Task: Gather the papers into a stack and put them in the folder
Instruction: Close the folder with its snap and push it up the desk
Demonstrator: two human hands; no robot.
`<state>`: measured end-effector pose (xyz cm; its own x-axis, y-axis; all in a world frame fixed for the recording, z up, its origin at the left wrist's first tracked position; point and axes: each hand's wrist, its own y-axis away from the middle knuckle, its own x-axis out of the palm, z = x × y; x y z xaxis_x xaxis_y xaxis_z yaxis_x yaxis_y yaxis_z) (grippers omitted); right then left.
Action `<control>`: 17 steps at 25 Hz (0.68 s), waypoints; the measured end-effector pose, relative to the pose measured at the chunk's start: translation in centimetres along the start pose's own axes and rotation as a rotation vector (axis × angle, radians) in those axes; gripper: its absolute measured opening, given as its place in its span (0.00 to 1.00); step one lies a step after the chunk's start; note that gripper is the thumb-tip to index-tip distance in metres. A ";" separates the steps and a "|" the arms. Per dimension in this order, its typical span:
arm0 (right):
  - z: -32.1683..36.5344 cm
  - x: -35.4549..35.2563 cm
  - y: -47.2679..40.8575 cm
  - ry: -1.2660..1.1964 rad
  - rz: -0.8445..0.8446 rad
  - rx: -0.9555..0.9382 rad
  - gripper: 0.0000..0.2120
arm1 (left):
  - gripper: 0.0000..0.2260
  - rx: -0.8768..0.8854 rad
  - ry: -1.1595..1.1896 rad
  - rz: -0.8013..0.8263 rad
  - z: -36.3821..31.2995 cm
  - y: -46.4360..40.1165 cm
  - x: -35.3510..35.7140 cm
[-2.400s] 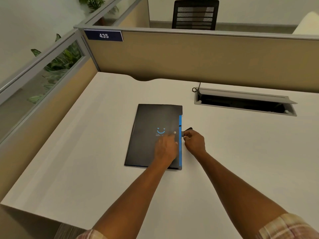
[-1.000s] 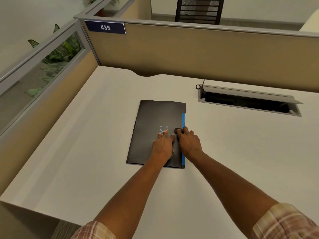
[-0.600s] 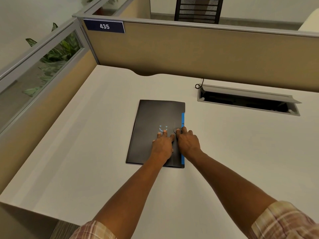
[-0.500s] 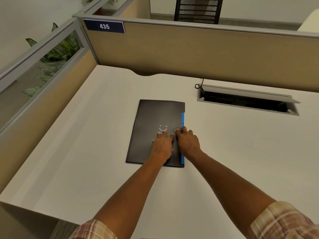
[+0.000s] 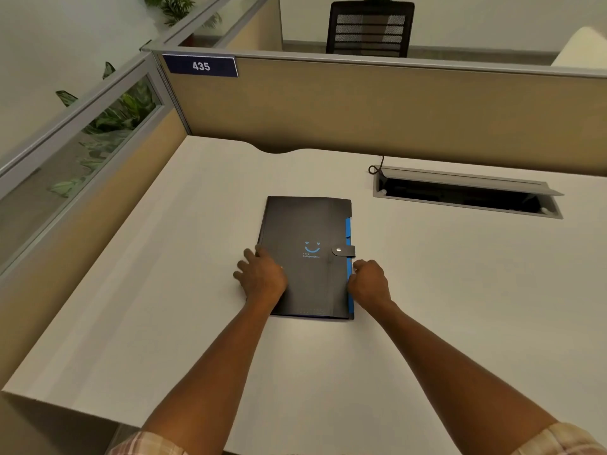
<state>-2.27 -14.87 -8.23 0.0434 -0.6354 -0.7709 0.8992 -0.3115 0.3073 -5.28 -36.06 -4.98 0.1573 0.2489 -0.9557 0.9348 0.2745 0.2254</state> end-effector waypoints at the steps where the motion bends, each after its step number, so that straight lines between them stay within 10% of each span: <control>1: 0.2 0.2 0.1 -0.016 0.011 0.023 0.07 | 0.31 -0.069 0.019 0.055 0.2 -0.1 -0.2; 17: 1.5 -1.1 -1.0 -0.194 -0.069 0.103 0.21 | 0.15 -0.129 1.087 0.296 2.6 -4.6 -1.6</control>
<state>-3.85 -14.97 -6.84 -0.1101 -0.7314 -0.6730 0.8473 -0.4230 0.3211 -8.99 -40.18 -4.96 -0.0519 0.9775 -0.2045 0.8569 0.1487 0.4935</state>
